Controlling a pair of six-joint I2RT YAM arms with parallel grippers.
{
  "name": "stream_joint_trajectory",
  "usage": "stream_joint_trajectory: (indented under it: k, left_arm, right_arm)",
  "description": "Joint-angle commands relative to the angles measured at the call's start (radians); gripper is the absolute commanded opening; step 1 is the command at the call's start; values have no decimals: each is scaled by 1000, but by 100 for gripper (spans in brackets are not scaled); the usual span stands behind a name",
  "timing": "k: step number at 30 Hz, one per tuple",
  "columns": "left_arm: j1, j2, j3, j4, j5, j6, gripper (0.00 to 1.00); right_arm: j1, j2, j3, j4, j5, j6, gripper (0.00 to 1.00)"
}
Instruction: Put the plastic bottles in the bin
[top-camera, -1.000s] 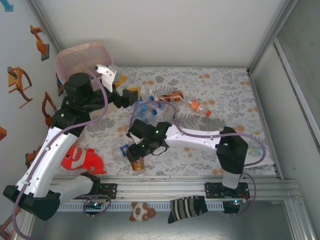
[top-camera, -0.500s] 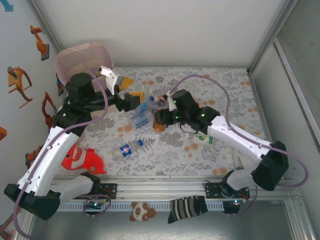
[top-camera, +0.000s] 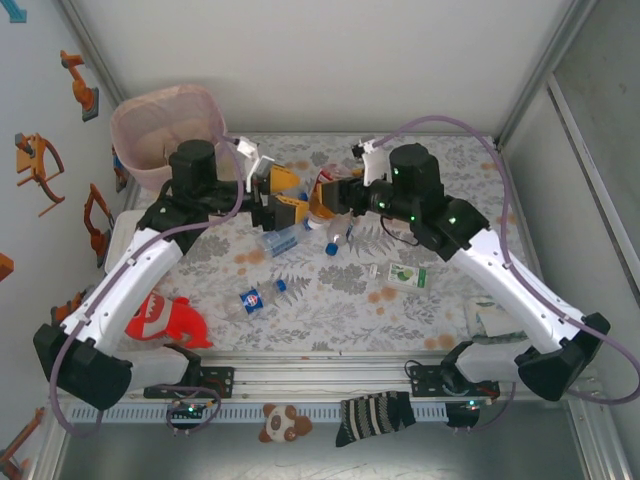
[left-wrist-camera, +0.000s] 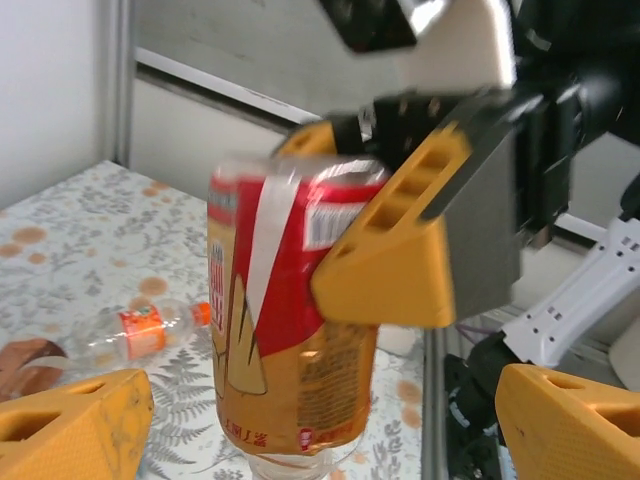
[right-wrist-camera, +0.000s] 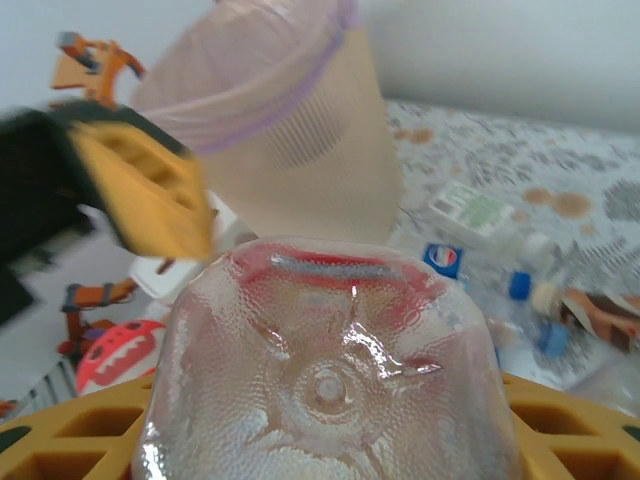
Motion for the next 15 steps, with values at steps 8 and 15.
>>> stream_joint_trajectory:
  k: [8,15]
  left_arm:
    - [-35,58,59,31,151,5,86]
    - [-39,73,47,170,303,-101,72]
  right_arm:
    - [-5,-11,49,155,-242,11,57]
    - [-5,-12,46,156,-369,-30,57]
